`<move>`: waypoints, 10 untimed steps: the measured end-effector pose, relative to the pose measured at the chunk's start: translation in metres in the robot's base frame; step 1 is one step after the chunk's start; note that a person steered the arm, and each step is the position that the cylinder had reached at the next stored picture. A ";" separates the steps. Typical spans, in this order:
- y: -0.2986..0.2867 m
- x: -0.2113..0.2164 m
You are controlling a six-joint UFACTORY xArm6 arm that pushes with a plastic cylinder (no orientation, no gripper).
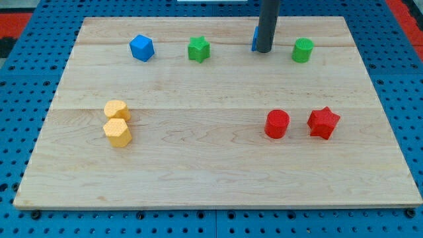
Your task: Slide the blue triangle above the green star
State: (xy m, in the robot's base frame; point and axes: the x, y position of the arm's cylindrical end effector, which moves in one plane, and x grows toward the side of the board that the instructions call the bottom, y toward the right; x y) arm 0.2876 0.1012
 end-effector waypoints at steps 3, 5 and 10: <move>0.012 -0.032; 0.044 -0.036; 0.044 -0.072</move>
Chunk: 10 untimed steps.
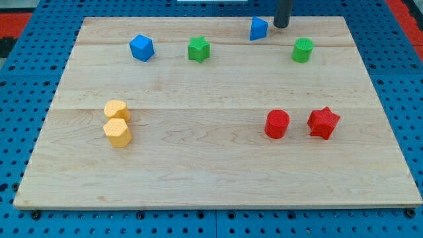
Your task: Slide the blue triangle above the green star
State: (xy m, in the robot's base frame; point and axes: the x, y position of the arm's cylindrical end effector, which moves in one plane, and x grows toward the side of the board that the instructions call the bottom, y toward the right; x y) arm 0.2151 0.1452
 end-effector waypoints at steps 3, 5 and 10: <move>-0.076 -0.004; -0.004 -0.004; -0.039 0.023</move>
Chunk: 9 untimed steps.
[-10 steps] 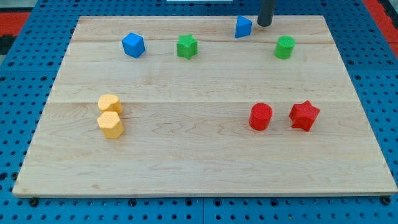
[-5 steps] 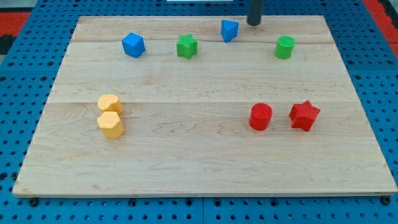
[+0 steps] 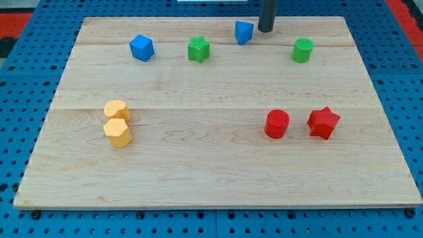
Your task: Slide the blue triangle above the green star
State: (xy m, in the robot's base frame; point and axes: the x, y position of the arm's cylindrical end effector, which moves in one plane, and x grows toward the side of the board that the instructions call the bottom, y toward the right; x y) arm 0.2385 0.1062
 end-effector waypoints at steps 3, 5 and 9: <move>-0.037 -0.006; -0.052 -0.012; -0.093 -0.024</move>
